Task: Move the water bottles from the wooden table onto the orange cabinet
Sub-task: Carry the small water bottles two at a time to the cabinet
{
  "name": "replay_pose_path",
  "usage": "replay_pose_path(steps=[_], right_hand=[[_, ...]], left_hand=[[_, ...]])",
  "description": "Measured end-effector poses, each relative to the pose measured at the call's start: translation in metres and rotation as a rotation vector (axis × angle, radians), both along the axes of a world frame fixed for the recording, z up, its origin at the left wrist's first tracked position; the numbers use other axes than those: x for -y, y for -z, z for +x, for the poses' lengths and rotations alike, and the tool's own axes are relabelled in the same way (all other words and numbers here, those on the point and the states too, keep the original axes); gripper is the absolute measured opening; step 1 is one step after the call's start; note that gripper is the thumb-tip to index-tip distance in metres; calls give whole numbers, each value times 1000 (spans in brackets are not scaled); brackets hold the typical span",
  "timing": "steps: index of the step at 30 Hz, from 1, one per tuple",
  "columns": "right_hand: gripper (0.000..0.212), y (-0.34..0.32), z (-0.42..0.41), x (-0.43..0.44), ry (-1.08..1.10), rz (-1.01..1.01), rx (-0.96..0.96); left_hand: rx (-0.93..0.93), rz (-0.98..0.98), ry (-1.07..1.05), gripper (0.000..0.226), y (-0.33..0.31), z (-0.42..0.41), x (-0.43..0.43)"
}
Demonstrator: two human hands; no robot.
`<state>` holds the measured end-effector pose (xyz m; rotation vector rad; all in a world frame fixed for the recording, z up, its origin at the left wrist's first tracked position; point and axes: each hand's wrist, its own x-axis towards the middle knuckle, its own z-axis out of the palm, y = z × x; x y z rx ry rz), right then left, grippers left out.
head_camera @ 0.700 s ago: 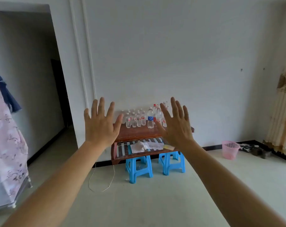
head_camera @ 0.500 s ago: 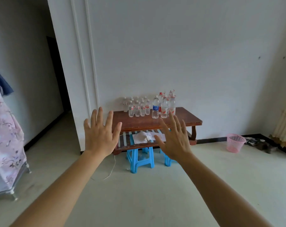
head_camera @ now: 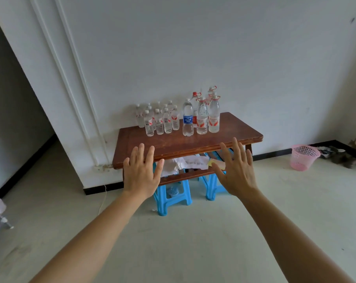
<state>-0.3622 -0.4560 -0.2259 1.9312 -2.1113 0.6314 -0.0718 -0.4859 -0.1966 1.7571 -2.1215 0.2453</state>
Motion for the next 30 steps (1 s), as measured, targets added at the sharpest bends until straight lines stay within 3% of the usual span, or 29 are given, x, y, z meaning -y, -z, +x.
replay_pose_path(steps=[6, 18, 30], right_hand=[[79, -12, -46, 182, -33, 42, 13], [84, 24, -7, 428, -195, 121, -29], [85, 29, 20, 643, -206, 233, 160]], left_hand=[[44, 60, -58, 82, -1, -44, 152], [-19, 86, -86, 74, 45, -17, 379], [-173, 147, 3, 73, 58, 15, 638]])
